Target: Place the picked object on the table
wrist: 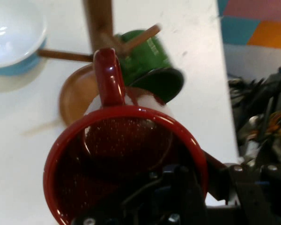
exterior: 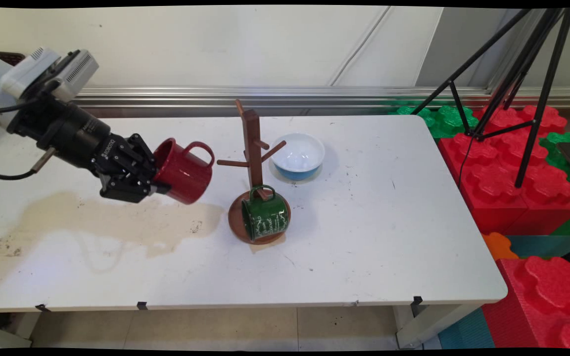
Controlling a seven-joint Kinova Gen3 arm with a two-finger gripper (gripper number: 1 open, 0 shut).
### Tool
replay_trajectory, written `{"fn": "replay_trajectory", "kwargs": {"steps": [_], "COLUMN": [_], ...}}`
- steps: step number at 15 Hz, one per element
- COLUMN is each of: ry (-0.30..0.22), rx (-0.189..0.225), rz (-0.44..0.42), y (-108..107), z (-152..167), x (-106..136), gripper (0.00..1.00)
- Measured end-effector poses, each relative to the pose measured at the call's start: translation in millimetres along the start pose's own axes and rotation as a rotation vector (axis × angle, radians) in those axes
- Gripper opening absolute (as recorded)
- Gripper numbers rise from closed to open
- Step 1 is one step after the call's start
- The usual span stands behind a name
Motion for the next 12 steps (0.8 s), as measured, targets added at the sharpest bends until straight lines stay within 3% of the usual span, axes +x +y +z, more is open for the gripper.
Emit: {"fn": "replay_trajectory", "kwargs": {"steps": [12], "ry": [-0.143], "rx": [0.094], "rz": [0.103], "y": [-52], "z": [17], "x": [-44], "gripper": [0.00]}}
